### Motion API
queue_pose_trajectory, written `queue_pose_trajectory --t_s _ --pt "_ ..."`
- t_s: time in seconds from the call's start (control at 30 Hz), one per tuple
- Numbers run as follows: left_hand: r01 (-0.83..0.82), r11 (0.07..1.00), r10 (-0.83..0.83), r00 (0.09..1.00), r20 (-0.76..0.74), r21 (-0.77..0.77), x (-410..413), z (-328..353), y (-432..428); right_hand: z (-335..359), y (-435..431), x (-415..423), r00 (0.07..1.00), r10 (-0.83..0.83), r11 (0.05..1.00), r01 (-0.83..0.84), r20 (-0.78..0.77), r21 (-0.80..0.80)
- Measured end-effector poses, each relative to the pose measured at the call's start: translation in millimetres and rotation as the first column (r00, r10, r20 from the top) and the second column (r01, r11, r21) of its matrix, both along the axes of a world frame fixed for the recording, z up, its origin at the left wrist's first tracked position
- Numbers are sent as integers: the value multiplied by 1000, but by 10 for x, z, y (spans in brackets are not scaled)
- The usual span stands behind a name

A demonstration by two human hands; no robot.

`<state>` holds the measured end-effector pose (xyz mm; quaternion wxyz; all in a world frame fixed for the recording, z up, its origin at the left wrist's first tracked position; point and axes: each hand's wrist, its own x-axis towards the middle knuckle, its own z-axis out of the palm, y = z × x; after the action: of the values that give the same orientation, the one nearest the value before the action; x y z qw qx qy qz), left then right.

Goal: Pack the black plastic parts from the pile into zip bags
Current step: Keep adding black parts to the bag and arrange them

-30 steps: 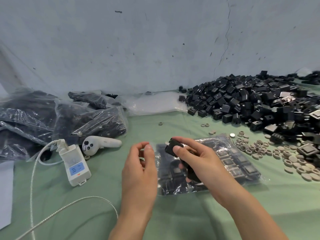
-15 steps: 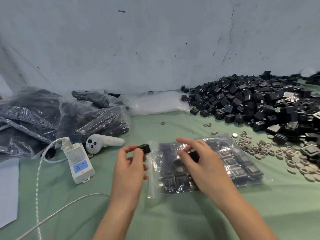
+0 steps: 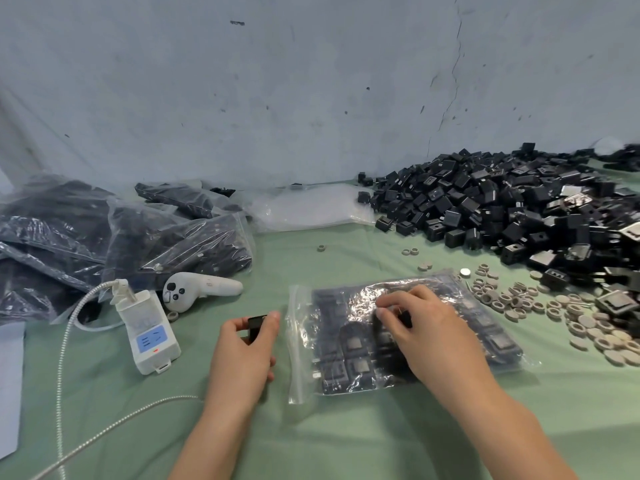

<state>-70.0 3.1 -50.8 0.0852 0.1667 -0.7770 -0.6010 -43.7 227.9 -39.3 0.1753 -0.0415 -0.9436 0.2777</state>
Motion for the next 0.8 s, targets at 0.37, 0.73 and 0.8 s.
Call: queue_pose_trajectory --t_s 0.37,0.73,0.8 --pt "77 992 -85 993 -78 -98 -42 -42 -15 22 -39 -20 999 -9 986 1 48 166" --pt "373 779 -410 911 -41 504 -31 109 173 -4 11 -63 998 20 993 -27 65 111" --pt "378 777 -413 909 -46 503 -31 94 217 -4 38 -81 996 35 997 -41 85 72"
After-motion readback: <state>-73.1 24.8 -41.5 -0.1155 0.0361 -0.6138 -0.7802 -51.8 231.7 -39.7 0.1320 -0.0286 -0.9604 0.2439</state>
